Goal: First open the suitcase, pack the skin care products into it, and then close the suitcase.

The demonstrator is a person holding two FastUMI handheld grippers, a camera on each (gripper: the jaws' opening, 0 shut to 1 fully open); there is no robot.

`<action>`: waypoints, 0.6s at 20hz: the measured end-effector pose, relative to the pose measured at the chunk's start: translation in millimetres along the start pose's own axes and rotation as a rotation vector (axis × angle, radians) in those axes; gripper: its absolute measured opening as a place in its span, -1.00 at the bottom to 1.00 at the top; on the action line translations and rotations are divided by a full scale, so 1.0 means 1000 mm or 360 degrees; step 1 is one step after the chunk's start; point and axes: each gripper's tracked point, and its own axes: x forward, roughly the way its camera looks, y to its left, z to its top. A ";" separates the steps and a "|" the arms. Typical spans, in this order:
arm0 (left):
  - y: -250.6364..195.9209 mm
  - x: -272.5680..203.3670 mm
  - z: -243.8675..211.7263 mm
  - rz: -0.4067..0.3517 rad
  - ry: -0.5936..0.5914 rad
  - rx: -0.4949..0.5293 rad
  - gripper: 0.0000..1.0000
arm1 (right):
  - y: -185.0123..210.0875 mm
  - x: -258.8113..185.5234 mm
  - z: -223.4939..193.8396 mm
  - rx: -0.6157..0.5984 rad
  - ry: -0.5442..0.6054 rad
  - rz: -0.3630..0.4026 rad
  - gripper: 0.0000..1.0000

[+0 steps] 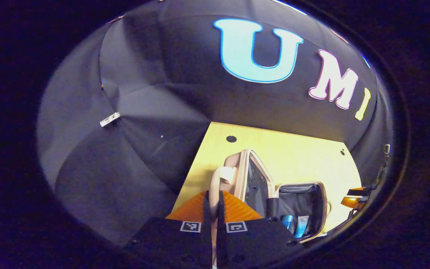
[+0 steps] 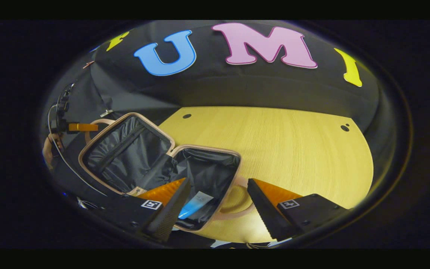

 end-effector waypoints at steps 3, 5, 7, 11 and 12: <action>-0.061 -0.020 0.017 -0.0080 -0.0072 0.0135 -0.81 | -0.019 -0.022 0.005 -0.0078 -0.0060 0.0000 0.73; -0.111 -0.034 0.023 -0.0160 -0.0105 0.0225 -0.80 | -0.031 -0.041 0.005 -0.0116 -0.0089 0.0012 0.94; -0.173 -0.040 0.020 -0.0316 -0.0122 0.0218 -0.81 | -0.043 -0.061 0.003 -0.0132 -0.0110 0.0042 0.94; -0.303 -0.041 -0.022 -0.0754 -0.0008 0.0051 -0.79 | -0.078 -0.086 0.001 -0.0148 -0.0145 0.0035 0.94; -0.325 -0.035 -0.038 -0.0812 0.0037 0.0022 -0.80 | -0.087 -0.092 -0.001 -0.0132 -0.0143 0.0029 0.94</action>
